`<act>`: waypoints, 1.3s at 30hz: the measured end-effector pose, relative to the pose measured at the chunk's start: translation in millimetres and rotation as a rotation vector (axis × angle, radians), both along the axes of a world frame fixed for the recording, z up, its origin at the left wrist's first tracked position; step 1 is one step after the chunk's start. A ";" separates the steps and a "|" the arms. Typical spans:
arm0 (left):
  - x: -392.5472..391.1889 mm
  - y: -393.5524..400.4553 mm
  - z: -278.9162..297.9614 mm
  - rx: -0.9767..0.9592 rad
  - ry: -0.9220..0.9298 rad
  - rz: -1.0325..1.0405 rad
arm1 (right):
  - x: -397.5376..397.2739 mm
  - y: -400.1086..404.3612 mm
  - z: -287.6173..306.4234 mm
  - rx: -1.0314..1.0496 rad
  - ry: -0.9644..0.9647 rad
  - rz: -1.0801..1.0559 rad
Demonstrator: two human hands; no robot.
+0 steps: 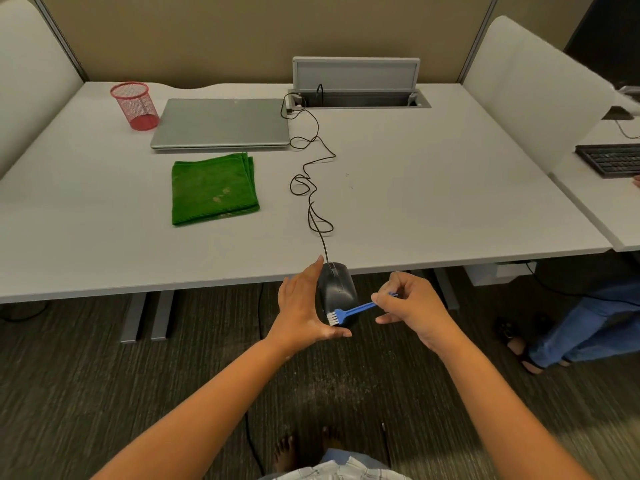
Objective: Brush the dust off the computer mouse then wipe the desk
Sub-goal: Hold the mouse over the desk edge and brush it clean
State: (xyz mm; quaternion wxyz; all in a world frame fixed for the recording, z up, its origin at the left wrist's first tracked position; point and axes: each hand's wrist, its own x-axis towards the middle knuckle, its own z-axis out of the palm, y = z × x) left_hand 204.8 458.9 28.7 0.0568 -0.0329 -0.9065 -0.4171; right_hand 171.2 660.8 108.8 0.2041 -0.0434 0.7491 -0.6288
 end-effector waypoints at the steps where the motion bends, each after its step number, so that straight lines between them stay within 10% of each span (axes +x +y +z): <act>1: 0.8 -0.6 0.0 0.003 -0.002 -0.002 | -0.9 1.5 0.3 0.007 0.000 -0.018; 39: 0.5 -3.9 5.1 -0.014 0.007 0.001 | -59.3 -11.9 12.3 -0.058 -0.201 -0.315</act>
